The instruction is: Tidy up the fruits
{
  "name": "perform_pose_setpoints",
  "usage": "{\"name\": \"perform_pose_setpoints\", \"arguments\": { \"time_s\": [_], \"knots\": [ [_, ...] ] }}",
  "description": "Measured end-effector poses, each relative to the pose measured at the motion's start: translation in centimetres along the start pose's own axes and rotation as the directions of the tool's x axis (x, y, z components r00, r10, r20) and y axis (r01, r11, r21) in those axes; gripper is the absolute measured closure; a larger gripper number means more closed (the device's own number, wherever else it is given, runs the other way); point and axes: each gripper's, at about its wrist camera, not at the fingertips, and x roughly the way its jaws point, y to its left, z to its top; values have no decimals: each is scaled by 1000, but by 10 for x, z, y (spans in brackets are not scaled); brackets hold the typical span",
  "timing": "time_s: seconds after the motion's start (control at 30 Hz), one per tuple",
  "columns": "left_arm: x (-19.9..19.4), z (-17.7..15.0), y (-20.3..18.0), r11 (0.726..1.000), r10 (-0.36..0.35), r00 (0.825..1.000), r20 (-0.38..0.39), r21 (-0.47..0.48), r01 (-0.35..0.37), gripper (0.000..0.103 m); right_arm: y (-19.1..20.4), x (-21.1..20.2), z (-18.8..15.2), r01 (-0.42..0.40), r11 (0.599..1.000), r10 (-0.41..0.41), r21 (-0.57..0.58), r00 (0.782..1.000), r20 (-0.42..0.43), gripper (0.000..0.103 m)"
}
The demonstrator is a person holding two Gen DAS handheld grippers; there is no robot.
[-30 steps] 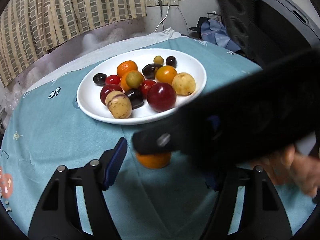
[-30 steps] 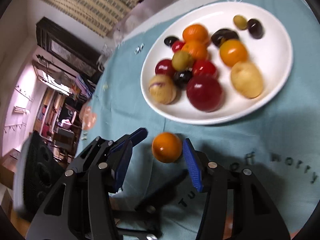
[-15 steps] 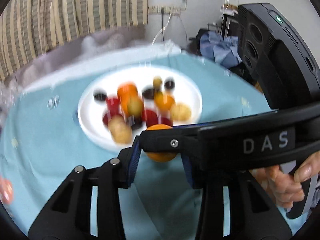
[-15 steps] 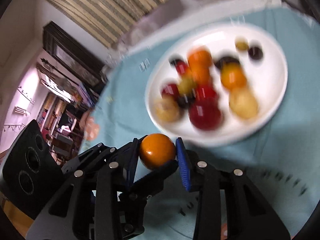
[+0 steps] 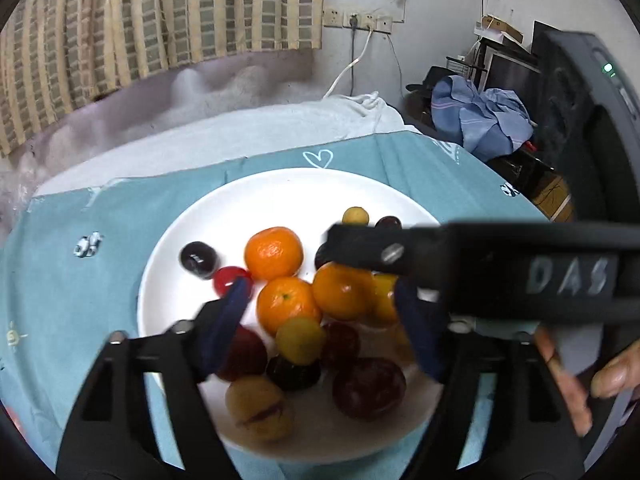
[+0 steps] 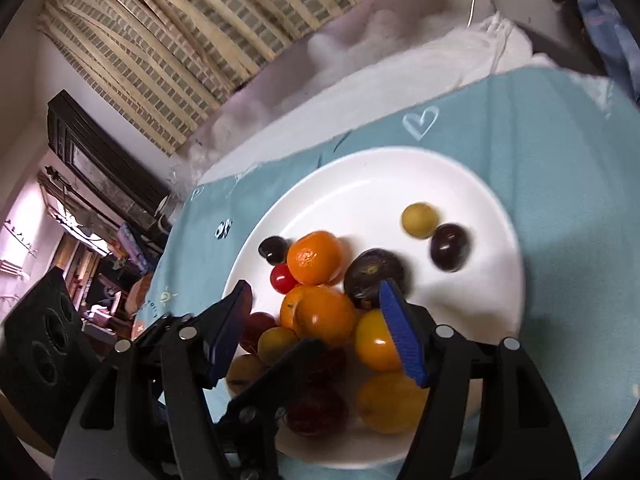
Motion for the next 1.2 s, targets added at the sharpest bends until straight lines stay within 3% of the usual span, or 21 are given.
{"name": "perform_pose_setpoints", "arguments": {
  "time_s": [0.07, 0.17, 0.23, 0.33, 0.4, 0.47, 0.6, 0.63, 0.7, 0.8, 1.2],
  "knots": [
    [-12, -4, -4, 998, 55, 998, 31, -1, -55, 9, 6, -15, -6, 24, 1000, -24, -17, 999, 35, 35],
    [-37, -13, -10, 990, 141, 987, 76, -31, -139, 2, 17, -41, -25, 146, 988, -138, -56, 982, 126, 28],
    [-55, -24, -19, 966, 260, 960, 101, -33, -258, 2, 28, -60, -45, 264, 959, -236, -104, 945, 227, 12],
    [-68, -40, -29, 926, 377, 922, 90, -18, -377, 2, 39, -78, -72, 391, 908, -318, -153, 879, 356, 5],
    [-80, -55, -34, 902, 430, 897, 97, -10, -432, 2, 45, -88, -93, 445, 877, -346, -180, 845, 407, 2],
    [-96, -70, -36, 900, 434, 894, 115, -14, -435, 2, 50, -95, -114, 471, 861, -359, -190, 829, 429, 2],
    [-128, -97, -21, 926, 374, 917, 137, -105, -362, 2, 53, -106, -145, 483, 855, -351, -188, 807, 474, 1],
    [-132, -101, -18, 928, 366, 921, 137, -124, -350, 2, 52, -106, -152, 471, 863, -339, -183, 808, 481, 1],
    [-139, -110, -7, 932, 343, 928, 146, -177, -317, 2, 51, -99, -158, 437, 880, -320, -187, 835, 448, 1],
    [-139, -111, 1, 930, 337, 933, 131, -203, -307, 2, 53, -86, -158, 436, 874, -336, -214, 860, 384, 1],
    [-140, -109, 3, 927, 335, 934, 125, -223, -303, 2, 58, -83, -165, 459, 858, -352, -231, 853, 386, 1]
  ]
}}
